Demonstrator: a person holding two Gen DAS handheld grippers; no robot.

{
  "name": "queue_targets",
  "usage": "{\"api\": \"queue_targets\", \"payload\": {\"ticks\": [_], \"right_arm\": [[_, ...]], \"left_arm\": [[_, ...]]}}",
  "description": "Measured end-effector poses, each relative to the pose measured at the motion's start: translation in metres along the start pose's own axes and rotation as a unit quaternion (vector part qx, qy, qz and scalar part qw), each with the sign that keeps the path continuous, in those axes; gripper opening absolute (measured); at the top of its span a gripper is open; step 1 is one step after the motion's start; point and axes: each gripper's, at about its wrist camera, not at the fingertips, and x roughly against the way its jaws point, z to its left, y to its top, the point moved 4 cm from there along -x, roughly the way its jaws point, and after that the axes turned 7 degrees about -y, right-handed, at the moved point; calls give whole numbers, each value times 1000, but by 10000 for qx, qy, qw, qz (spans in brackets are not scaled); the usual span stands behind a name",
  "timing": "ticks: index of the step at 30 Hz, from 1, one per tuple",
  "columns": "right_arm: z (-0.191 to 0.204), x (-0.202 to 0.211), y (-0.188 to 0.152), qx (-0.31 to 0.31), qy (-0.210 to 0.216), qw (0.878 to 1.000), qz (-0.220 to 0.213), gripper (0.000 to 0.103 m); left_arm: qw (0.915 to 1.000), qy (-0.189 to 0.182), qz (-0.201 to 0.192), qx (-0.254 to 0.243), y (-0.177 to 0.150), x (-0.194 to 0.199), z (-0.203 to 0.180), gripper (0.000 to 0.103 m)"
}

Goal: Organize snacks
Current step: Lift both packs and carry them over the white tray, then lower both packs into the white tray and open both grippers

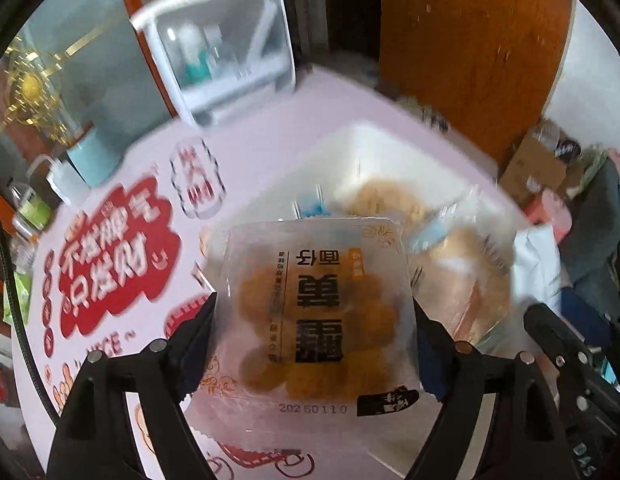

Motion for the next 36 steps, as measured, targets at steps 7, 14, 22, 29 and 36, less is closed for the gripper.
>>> {"api": "queue_targets", "payload": {"ticks": [7, 14, 22, 29, 36], "right_arm": [[2, -14, -1, 34, 148, 9998, 126, 62], [4, -16, 5, -41, 262, 9996, 62, 62], [3, -10, 10, -155, 328, 9993, -77, 62], [11, -2, 9, 21, 421, 9990, -121, 62], [27, 7, -1, 256, 450, 9986, -102, 62]], "left_arm": [[9992, 34, 287, 259, -13, -23, 6, 84], [9990, 61, 291, 321, -15, -19, 9, 87], [9991, 60, 61, 406, -19, 0, 10, 93], [9983, 22, -157, 565, -26, 22, 17, 97], [9944, 103, -388, 977, -46, 54, 42, 102]]}}
